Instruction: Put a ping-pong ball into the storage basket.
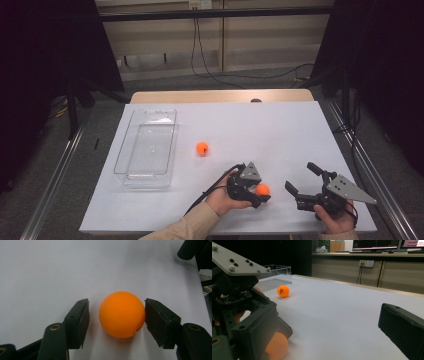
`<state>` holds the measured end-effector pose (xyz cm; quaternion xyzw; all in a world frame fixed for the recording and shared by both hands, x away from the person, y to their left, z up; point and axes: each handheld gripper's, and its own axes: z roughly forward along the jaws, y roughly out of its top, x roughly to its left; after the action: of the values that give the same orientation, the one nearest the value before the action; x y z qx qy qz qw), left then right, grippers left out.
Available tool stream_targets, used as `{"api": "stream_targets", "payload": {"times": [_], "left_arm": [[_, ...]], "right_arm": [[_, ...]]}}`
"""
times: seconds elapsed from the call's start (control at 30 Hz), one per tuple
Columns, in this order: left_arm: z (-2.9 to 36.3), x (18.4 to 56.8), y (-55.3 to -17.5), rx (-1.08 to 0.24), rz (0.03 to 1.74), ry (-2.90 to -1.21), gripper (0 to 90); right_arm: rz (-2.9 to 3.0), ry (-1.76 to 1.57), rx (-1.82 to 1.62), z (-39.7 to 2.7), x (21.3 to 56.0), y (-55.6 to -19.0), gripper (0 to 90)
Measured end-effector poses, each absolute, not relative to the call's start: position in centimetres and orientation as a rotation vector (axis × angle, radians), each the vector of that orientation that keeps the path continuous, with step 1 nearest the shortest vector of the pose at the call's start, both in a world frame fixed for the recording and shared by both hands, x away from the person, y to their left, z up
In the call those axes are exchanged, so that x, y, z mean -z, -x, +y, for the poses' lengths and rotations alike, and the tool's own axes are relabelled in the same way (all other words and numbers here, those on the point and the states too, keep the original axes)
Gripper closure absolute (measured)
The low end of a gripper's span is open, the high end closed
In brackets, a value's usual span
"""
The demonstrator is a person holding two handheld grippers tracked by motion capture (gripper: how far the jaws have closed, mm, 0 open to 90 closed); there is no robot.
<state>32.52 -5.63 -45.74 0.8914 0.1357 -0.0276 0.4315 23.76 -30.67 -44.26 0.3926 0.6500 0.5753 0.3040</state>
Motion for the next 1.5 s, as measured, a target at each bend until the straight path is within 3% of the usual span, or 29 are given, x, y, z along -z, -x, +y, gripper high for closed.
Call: {"api": "stream_targets", "payload": {"times": [0.43, 1.5], "left_arm": [[-5.6, 45.8, -32.5, 0.082, 0.346, -2.232, 50.2], [-4.3, 44.6, -33.1, 0.105, 0.424, -2.183, 50.8]], "right_arm": [[1.719, -1.050, -1.526, -30.7, 44.3, -23.8, 2.2], [1.726, -1.049, -1.529, -30.6, 44.4, -23.8, 2.3]]}}
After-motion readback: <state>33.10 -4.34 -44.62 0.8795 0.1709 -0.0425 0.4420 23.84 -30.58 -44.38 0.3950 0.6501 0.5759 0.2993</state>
